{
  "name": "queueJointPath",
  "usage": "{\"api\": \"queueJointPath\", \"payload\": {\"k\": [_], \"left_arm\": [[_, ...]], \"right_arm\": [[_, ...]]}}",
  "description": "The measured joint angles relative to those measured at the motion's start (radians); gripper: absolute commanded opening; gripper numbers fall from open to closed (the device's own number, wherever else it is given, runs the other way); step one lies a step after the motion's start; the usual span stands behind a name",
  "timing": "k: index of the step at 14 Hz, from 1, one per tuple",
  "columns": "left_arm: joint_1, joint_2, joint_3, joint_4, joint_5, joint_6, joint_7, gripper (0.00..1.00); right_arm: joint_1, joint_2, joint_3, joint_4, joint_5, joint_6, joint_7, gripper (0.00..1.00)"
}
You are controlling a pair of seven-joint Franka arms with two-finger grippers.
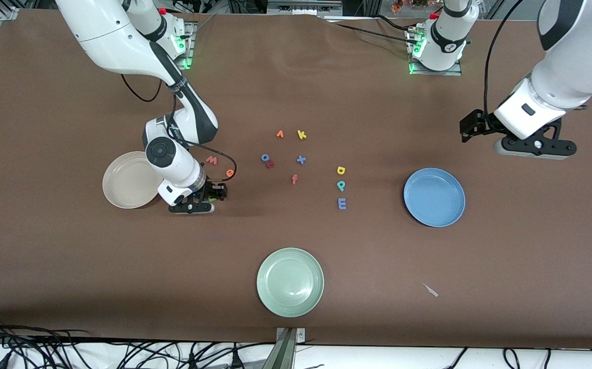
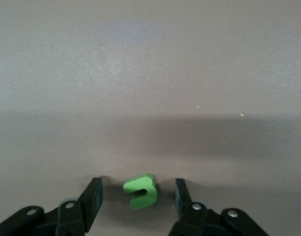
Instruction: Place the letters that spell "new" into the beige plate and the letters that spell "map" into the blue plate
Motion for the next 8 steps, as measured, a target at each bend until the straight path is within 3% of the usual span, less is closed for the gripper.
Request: {"api": "queueJointPath", "payload": {"k": [2,7,8], "left_arm": [[-0.002,0.021,-0.026,0.0,-0.012,0.006,0.0,1.0],[-0.022,0.2,-0.109,-0.003,-0.058,0.178,-0.069,1.0],[-0.043,0.238,-0.113,-0.003,-0.058,0.213,-0.099,1.0]], "right_arm": [[0.009,0.0,0.0,0.001,0.0,0.0,0.015,0.53],[0.012,-0.001,-0.002,0.005,0.0,-0.002,0.02,0.2],[0.012,-0.002,-0.003,0.005,0.0,-0.002,0.02,0.19]]}}
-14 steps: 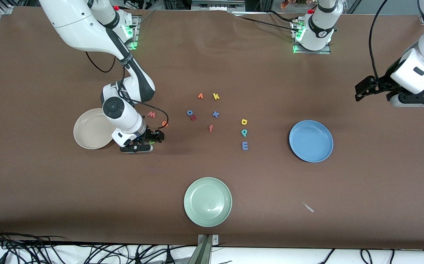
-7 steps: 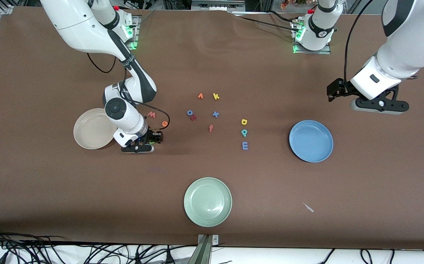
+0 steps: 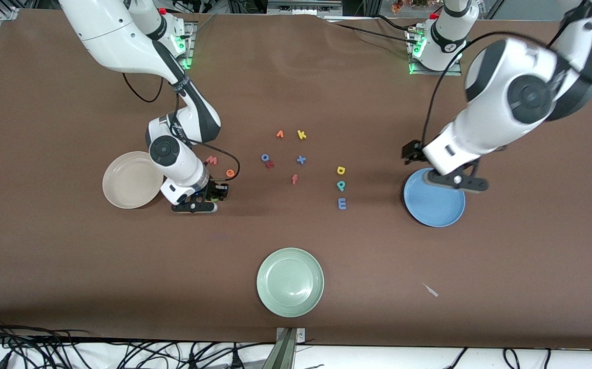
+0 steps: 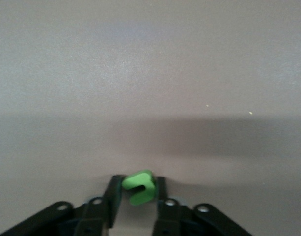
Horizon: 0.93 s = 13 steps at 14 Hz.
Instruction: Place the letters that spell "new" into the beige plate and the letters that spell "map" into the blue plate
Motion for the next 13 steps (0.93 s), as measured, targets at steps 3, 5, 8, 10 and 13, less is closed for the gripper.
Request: {"api": "queueJointPath", "payload": {"k": [3,5,8,10,13], "left_arm": [[-0.085,0.105,-0.001,0.0,0.002,0.122,-0.14,1.0],[-0.136,0.17,-0.002,0.0,0.051,0.199,-0.226,1.0],[-0.182,0.263,-0.002,0.003,0.114,0.295,-0.317,1.0],[-0.201,0.328,-0.002,0.038,0.117,0.341,-0.363,0.96],[-0.247,0.43,0.011,0.141,0.118,0.348,-0.42,0.84]], "right_arm": [[0.0,0.001,0.0,0.002,0.0,0.0,0.0,0.18],[0.0,0.001,0.0,0.011,0.0,-0.021,0.001,0.18],[-0.011,-0.001,-0.007,0.118,0.0,-0.24,0.0,0.19],[-0.029,-0.018,-0.016,0.177,0.0,-0.363,-0.029,0.2],[-0.035,-0.07,-0.077,0.147,0.0,-0.395,-0.165,0.21]]}}
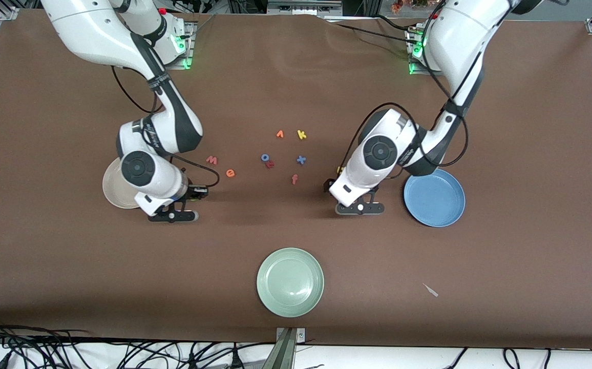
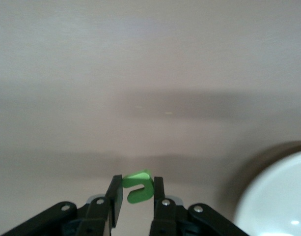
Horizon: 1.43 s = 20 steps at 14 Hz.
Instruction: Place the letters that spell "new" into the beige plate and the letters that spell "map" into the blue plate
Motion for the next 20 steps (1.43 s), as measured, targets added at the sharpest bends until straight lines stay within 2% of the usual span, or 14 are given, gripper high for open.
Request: {"api": "queueJointPath", "payload": {"k": [2,6,7,8,9,10,11,12,15,16,20], "left_arm": [[-0.034,0.047,0.022,0.046,0.021,0.003,-0.007,0.76],[-0.066,0.077,0.029,0.057,0.162,0.007,-0.03,0.76],[-0.066,0.082,0.031,0.057,0.169,0.007,-0.03,0.76],[-0.066,0.088,0.033,0.057,0.171,0.007,-0.03,0.75],[-0.066,0.094,0.035,0.057,0.171,0.007,-0.03,0.73],[-0.066,0.099,0.038,0.057,0.171,0.007,-0.03,0.72],[-0.066,0.105,0.041,0.057,0.171,0.008,-0.03,0.65],[-0.066,0.109,0.044,0.057,0.171,0.008,-0.03,0.52],[-0.066,0.116,0.045,0.058,0.171,0.015,-0.038,0.05],[-0.066,0.117,0.045,0.058,0.171,0.023,-0.047,0.0],[-0.066,0.117,0.045,0.064,0.171,0.031,-0.071,0.0]], "right_arm": [[-0.004,-0.048,-0.057,-0.068,0.0,0.008,-0.116,0.22],[-0.009,-0.155,-0.173,-0.271,0.001,0.139,-0.341,0.22],[-0.01,-0.176,-0.196,-0.324,0.002,0.184,-0.386,0.26],[-0.01,-0.19,-0.216,-0.369,0.002,0.225,-0.426,0.39],[-0.01,-0.194,-0.231,-0.404,0.002,0.262,-0.459,0.8],[-0.01,-0.194,-0.24,-0.428,0.002,0.288,-0.478,1.0],[-0.01,-0.193,-0.243,-0.441,0.002,0.301,-0.482,1.0],[-0.009,-0.194,-0.243,-0.444,0.01,0.302,-0.482,1.0],[-0.006,-0.2,-0.205,-0.429,0.087,0.268,-0.413,1.0],[-0.005,-0.206,-0.174,-0.413,0.093,0.246,-0.353,1.0],[0.014,-0.215,-0.035,-0.364,0.097,0.223,-0.066,1.0]]}}
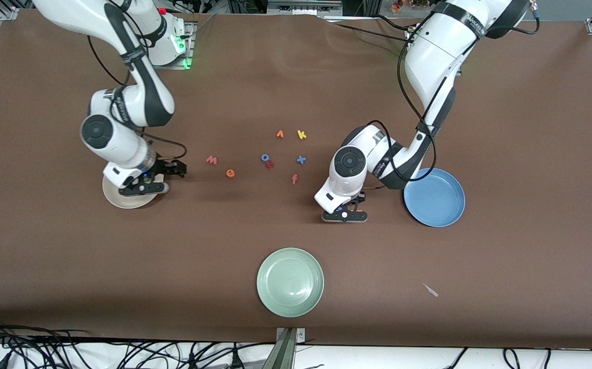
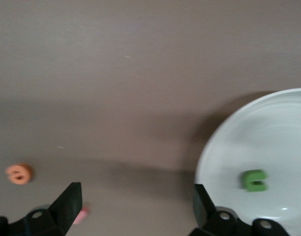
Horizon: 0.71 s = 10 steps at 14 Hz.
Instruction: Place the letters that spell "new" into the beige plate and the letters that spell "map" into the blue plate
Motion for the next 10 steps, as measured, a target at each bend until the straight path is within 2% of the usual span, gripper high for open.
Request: {"api": "queueJointPath", "payload": {"k": [2,5,10], "left_arm": [[0.005,-0.002,0.002,0.012,0.0,-0.004,0.0,0.0],[0.039,-0.037,0.006,0.038,0.002,-0.07,0.031,0.01],[0.193,-0.134,0.013,0.041,0.003,-0.277,0.302,0.04]], "right_arm": [[0.016,0.003,0.044,0.01,0.0,0.009,0.109,1.0],[0.068,0.033,0.064,0.011,0.001,0.069,0.231,1.0],[0.166,0.126,0.066,0.01,0.001,0.186,0.349,1.0]]}}
